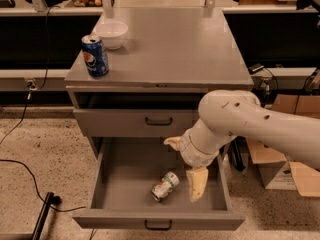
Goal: Pick 7up can from middle drawer and place on counter
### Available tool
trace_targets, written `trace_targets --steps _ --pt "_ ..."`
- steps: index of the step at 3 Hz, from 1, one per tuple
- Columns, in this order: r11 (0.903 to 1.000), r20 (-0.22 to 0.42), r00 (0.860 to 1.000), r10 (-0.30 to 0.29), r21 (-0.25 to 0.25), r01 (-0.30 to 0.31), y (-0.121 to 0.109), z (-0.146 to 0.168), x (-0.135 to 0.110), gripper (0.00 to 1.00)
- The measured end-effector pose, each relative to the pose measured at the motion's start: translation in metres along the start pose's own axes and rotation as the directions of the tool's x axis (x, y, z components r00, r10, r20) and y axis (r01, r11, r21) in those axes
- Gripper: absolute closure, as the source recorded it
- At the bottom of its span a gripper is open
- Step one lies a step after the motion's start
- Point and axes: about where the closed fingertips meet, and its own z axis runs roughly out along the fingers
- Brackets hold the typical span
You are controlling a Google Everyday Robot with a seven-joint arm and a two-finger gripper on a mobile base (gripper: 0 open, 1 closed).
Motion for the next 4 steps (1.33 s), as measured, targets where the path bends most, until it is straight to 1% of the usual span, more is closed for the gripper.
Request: trace_targets --steps 1,2,3,4 --pt "0.9985 -0.004 1.000 -0.016 0.052 0.016 -0.021 0.070 0.028 0.00" --pt "0.9913 -0.004 1.000 -0.027 0.128 0.027 -0.041 0.080 0.033 0.00" --pt "0.9982 -0.033 0.999 -0.020 0.055 0.022 -0.034 0.101 0.040 0.00" --pt "0.9965 -0.110 0.991 -0.074 -0.047 0.069 -0.045 0.149 0.069 0.00"
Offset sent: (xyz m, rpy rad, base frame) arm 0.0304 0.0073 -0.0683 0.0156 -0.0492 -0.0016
